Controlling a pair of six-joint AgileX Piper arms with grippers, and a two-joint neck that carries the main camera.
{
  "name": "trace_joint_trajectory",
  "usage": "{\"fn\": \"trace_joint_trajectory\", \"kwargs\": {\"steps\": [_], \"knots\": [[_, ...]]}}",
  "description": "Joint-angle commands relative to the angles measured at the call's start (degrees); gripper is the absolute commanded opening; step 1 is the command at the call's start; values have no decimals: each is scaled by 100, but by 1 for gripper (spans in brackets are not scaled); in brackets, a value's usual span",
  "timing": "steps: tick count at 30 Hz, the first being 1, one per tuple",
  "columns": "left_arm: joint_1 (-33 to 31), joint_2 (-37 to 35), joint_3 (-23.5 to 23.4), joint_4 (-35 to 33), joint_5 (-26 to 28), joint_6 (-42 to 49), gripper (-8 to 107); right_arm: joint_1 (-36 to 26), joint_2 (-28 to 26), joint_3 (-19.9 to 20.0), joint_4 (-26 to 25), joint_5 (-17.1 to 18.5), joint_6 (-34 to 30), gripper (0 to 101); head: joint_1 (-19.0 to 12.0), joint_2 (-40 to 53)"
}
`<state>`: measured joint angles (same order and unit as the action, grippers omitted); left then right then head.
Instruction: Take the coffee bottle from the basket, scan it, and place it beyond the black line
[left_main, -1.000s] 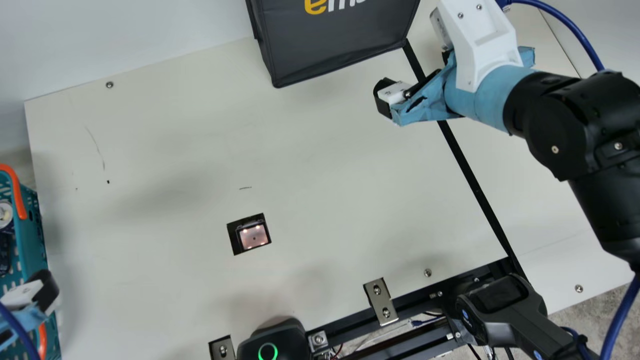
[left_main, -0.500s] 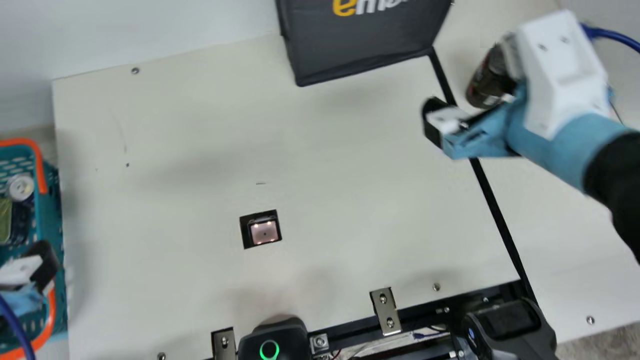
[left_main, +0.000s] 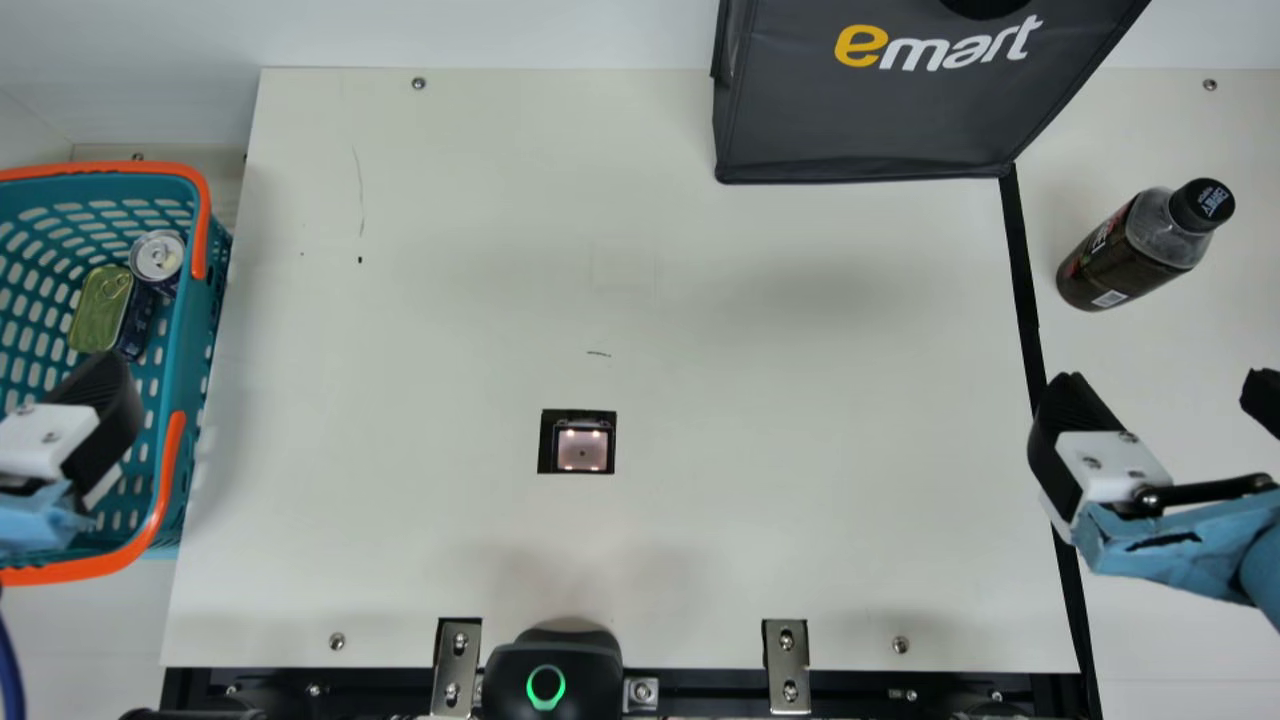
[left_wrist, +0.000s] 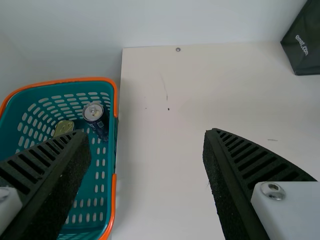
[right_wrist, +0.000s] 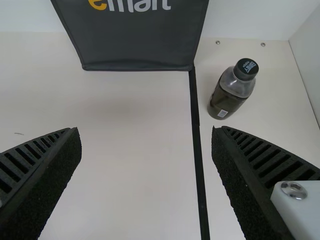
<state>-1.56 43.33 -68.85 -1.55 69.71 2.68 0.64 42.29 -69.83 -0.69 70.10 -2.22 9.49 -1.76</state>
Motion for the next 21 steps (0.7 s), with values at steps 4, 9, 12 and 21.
{"fn": "trace_joint_trajectory", "kwargs": {"steps": [4, 9, 12, 21], "knots": [[0, 0, 0, 0, 2, 0, 90, 0, 0, 0, -5, 0, 0, 91, -157, 18], [0, 0, 0, 0, 6, 0, 90, 0, 0, 0, -11, 0, 0, 91, -157, 18], [0, 0, 0, 0, 7, 0, 90, 0, 0, 0, -11, -5, 0, 91, -157, 18], [0, 0, 0, 0, -5, 0, 90, 0, 0, 0, -11, -5, 0, 91, -157, 18]]}}
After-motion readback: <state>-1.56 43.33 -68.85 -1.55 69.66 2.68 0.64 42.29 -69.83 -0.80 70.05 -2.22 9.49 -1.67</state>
